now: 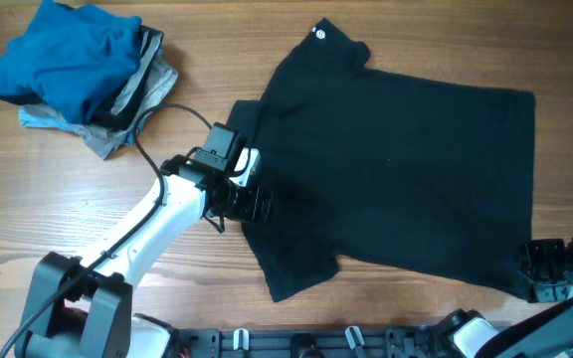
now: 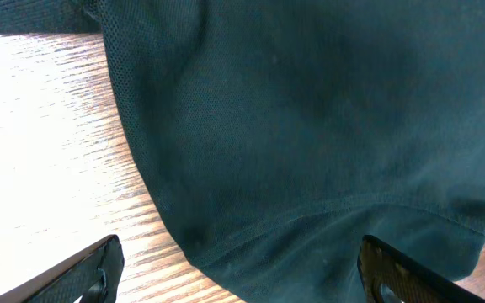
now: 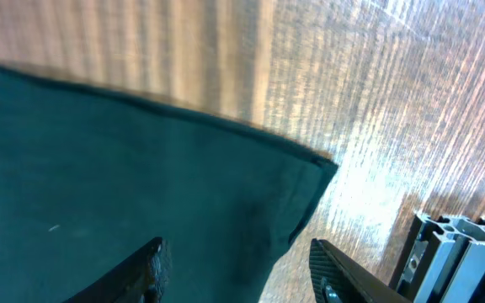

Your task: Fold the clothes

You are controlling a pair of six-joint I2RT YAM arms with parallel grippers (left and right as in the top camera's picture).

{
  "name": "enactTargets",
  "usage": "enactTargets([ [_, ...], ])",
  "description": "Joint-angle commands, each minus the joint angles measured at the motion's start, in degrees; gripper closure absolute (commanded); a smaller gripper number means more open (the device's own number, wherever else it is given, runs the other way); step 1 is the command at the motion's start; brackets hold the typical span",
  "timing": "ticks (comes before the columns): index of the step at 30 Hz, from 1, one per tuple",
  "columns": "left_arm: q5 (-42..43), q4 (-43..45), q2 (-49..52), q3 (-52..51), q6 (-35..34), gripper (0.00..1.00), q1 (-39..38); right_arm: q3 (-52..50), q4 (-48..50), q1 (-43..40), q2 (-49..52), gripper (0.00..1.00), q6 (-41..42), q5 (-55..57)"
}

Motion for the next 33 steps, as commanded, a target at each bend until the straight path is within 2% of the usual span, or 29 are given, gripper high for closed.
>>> enactTargets([
  [1,-0.6,0.8,0.2,-0.2,0.5,0.11,0.3,-2.8,2.0,0.1,3.4,0.51,2.1,3.2],
  [3,-0.6,1.0,0.2,-0.2,0.5,0.10,0.3,-4.6,3.8,0.1,5.1,0.59,2.9,3.4],
  [12,-0.6,1.1,0.2,-0.2,0.5,0.09,0.3,-6.2,6.0,0.1,8.1,0.75,2.8,3.8],
  [15,-0.6,1.0,0.2,-0.2,0.5,0.08,0.3,-5.7,5.8,0.1,8.1,0.93,2.3,3.7],
  [16,-0.6,1.0,0.2,-0.2,0.5,0.08,0.3,-4.9,5.1,0.1,8.0,0.95,1.0,2.6],
  [23,-0.6,1.0,0.2,-0.2,0.5,0.08,0.3,0.3,-0.6,0.1,8.0,0.96,-6.7,-7.3],
  [27,-0.6,1.0,0.2,-0.2,0.5,0.08,0.3,1.7,0.4,0.1,8.0,0.96,-11.7,-17.2],
  [30,-0.4,1.0,0.2,-0.2,0.5,0.09,0.3,2.4,1.8,0.1,8.0,0.96,-12.4,-21.1],
  [33,4.4,0.7,0.2,-0.2,1.3,0.09,0.2,2.5,4.6,0.1,8.0,0.96,-12.3,-24.6],
])
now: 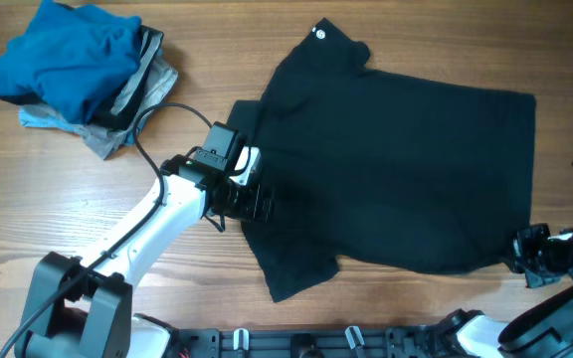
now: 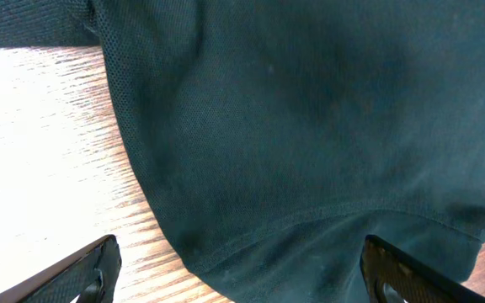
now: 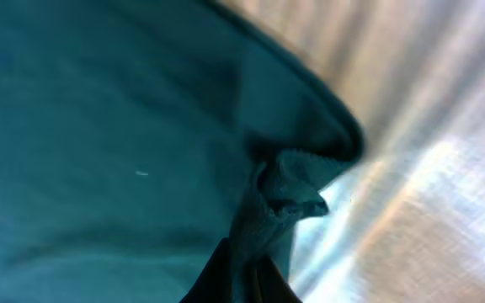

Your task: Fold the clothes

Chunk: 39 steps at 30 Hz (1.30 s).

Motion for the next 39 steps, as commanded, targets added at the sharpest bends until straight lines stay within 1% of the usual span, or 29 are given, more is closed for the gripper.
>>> enactTargets([
  [1,5.2,-0.7,0.2,-0.2,2.3,0.08,0.1,1.5,1.9,0.0,0.7,0.96,-1.6,-7.2],
  [4,5.6,-5.6,0.2,-0.2,2.4,0.08,-0.4,1.5,1.8,0.0,0.7,0.96,-1.6,-7.2],
  [7,11.2,-9.4,0.2,-0.2,2.5,0.09,-1.2,1.5,1.7,0.0,0.7,0.96,-1.6,-7.2],
  [8,13.1,-10.9,0.2,-0.2,2.4,0.09,-2.2,1.5,1.6,0.0,0.7,0.96,-1.6,-7.2],
  [10,13.9,-13.4,0.2,-0.2,2.4,0.09,-4.9,1.5,1.6,0.0,0.7,0.96,-1.6,-7.2],
  [11,13.8,-14.1,0.2,-0.2,1.8,0.09,-6.1,1.5,1.7,0.0,0.7,0.96,-1.6,-7.2],
  [12,13.7,-14.1,0.3,-0.6,-0.3,0.10,-7.3,1.5,1.7,0.0,0.7,0.96,-1.6,-7.2],
  [15,12.7,-12.2,0.3,-4.0,-6.8,0.12,-9.0,1.5,1.6,0.0,0.7,0.96,-1.6,-7.2],
  [18,12.4,-6.2,0.3,-8.2,-10.4,0.13,-8.9,1.5,1.7,0.0,0.7,0.96,-1.6,-7.2],
  [21,12.4,-2.4,0.3,-10.1,-10.8,0.15,-8.9,1.5,1.7,0.0,0.7,0.96,-1.6,-7.2],
  [22,12.4,-0.9,0.3,-10.5,-10.8,0.17,-8.9,1.5,1.7,0.0,0.7,0.96,-1.6,-7.2],
  [23,11.8,0.8,0.3,-10.8,-10.8,0.21,-8.9,1.5,1.7,0.0,0.7,0.96,-1.6,-7.2],
  [24,10.3,1.9,0.3,-11.2,-10.8,0.25,-8.9,1.5,1.7,0.0,0.7,0.96,-1.6,-7.2],
  [27,5.0,3.2,0.5,-11.7,-10.8,0.28,-8.9,1.5,1.7,0.0,0.7,0.96,-1.6,-7.2],
  [29,4.4,6.1,1.5,-12.2,-11.8,0.32,-8.9,1.5,1.7,0.0,0.7,0.96,-1.6,-7.2],
  [33,4.9,6.6,4.5,-12.2,-12.2,0.51,-8.9,1.5,1.7,0.0,0.7,0.96,-1.6,-7.2],
  [37,5.1,4.8,4.6,-11.4,-12.2,0.87,-8.8,1.5,1.4,0.0,0.7,0.96,-1.6,-7.2],
  [38,5.0,2.8,4.6,-10.3,-12.2,0.93,-8.5,1.5,1.4,0.0,0.7,0.96,-1.7,-7.2],
  [39,5.0,-0.4,4.4,-8.5,-12.2,0.96,-8.0,1.5,1.4,0.0,0.7,0.96,-2.2,-7.2],
])
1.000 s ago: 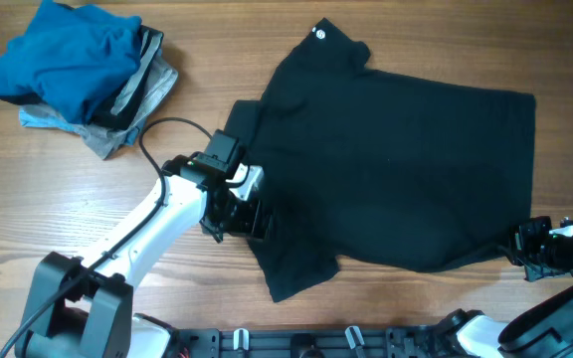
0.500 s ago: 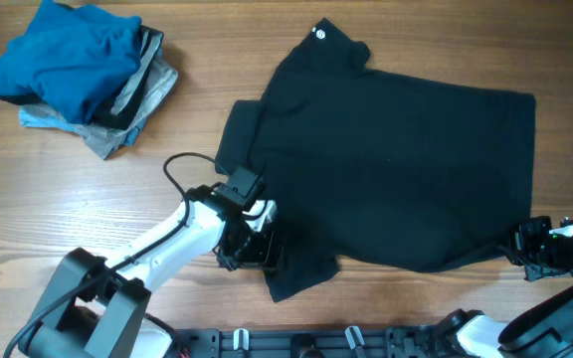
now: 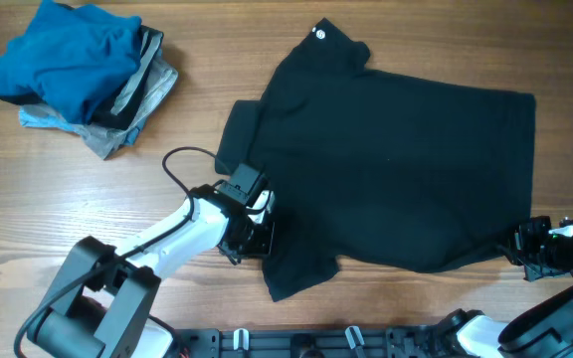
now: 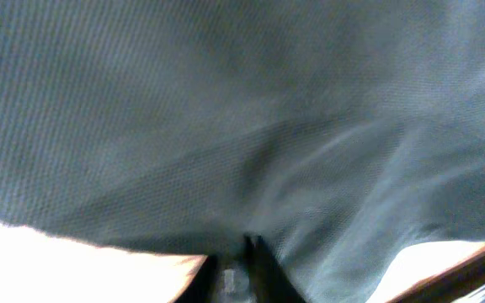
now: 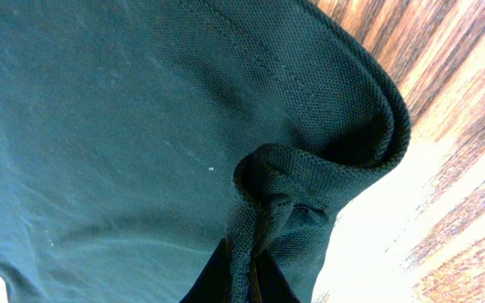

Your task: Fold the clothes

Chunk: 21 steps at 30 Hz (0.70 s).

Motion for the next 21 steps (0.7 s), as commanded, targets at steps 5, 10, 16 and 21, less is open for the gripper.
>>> enactTargets([
  [5,-2.4,-15.5,-0.2,11.6,1.9,0.96,3.0,1.2,-1.9,0.0,0.7,0.96,-2.5,3.5],
  [10,-7.3,-15.7,-1.3,17.9,1.9,0.96,3.0,1.2,-2.1,0.0,0.7,0.96,-2.5,4.1],
  [16,-7.5,-14.1,-1.3,18.3,1.9,0.96,3.0,2.1,-5.3,0.1,0.3,0.96,-2.7,4.8],
  [21,-7.5,-15.1,-2.1,20.9,1.9,0.96,3.0,8.3,-12.6,0.1,-0.7,0.96,-2.8,7.9],
])
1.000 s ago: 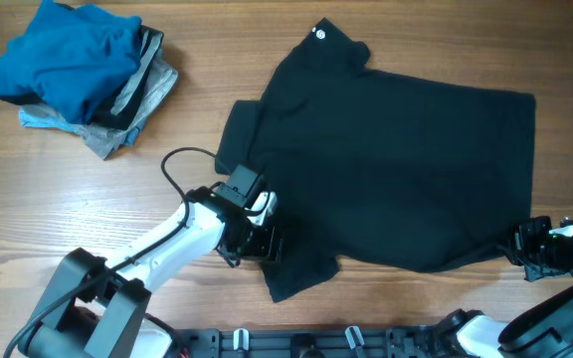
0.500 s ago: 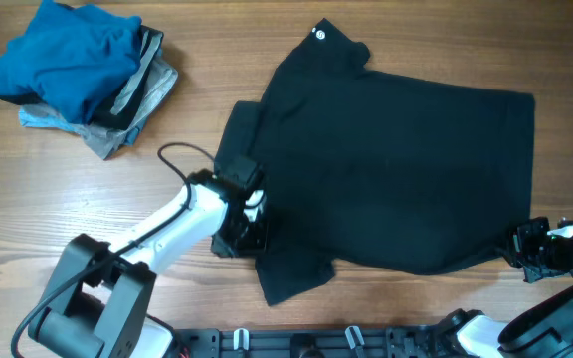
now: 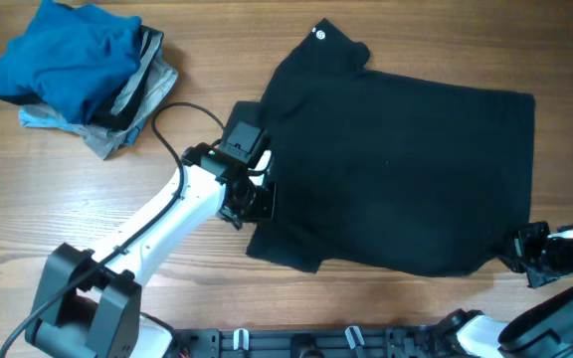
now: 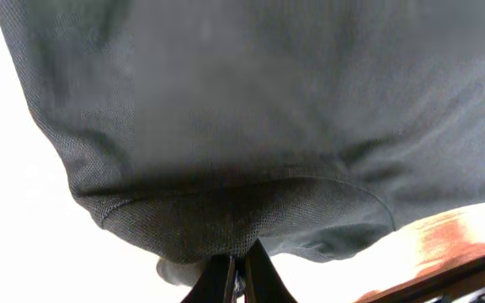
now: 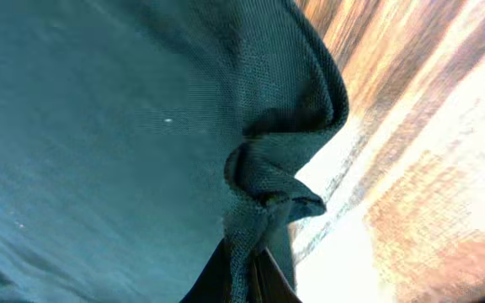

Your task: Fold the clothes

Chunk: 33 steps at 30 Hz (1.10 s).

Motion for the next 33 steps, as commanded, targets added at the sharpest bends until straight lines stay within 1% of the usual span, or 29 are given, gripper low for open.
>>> enactTargets([
  [1,-1.2,-0.6,-2.4,3.3,0.7,0.96,0.3,6.4,-4.0,0.1,-1.5,0.96,-0.4,5.4],
  [5,-2.3,-0.5,-3.0,3.5,0.7,0.96,0.3,7.1,-3.5,0.1,-2.6,0.96,4.1,10.0],
  [7,-3.9,0.0,-3.0,3.5,0.7,0.96,0.3,7.1,-2.5,0.1,-2.6,0.96,5.5,10.3],
  [10,-7.2,2.3,-3.0,3.5,0.7,0.96,0.3,7.1,-0.2,0.1,-2.6,0.96,5.5,9.8],
  [18,-7.4,7.3,-3.0,3.5,0.7,0.96,0.3,7.1,6.0,1.1,-2.6,0.96,5.3,1.7],
  [21,-7.6,8.5,-3.0,3.5,0.7,0.96,0.3,7.1,7.6,2.0,-2.6,0.96,5.2,1.9],
  [25,-10.0,10.3,-3.0,3.5,0.7,0.96,0.3,7.1,10.4,2.9,-2.6,0.96,5.9,1.8],
  [33,-14.9,10.3,-2.7,3.5,0.7,0.96,0.3,7.1,13.5,4.4,-2.5,0.96,8.5,4.0],
])
